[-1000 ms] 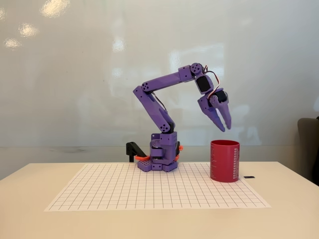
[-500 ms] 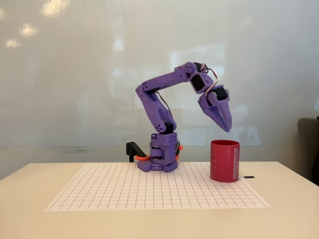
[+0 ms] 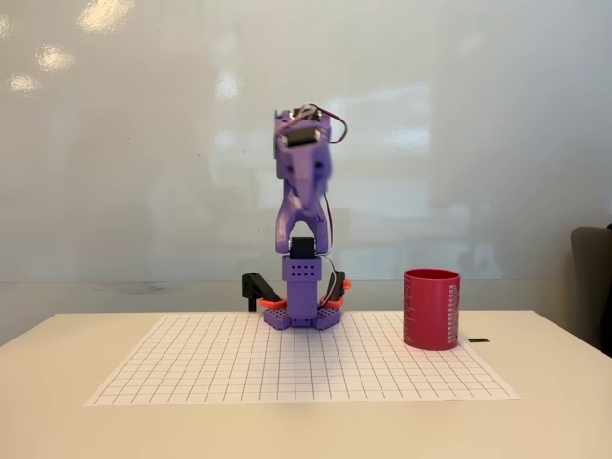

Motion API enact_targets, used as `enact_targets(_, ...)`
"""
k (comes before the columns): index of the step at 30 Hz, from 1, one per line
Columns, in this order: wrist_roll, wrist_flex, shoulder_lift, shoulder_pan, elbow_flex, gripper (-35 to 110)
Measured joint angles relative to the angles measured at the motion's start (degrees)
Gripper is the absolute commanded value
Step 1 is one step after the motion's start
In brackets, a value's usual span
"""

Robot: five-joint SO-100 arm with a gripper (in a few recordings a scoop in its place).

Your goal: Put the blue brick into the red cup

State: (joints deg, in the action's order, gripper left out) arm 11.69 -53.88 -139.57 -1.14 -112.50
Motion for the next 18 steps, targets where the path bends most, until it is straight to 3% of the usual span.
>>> enact_targets(9, 2.1, 0.0, -24.9, 1.8, -9.3, -1)
enact_targets(18, 0.5, -8.1, -48.5, 1.1, -21.1, -1)
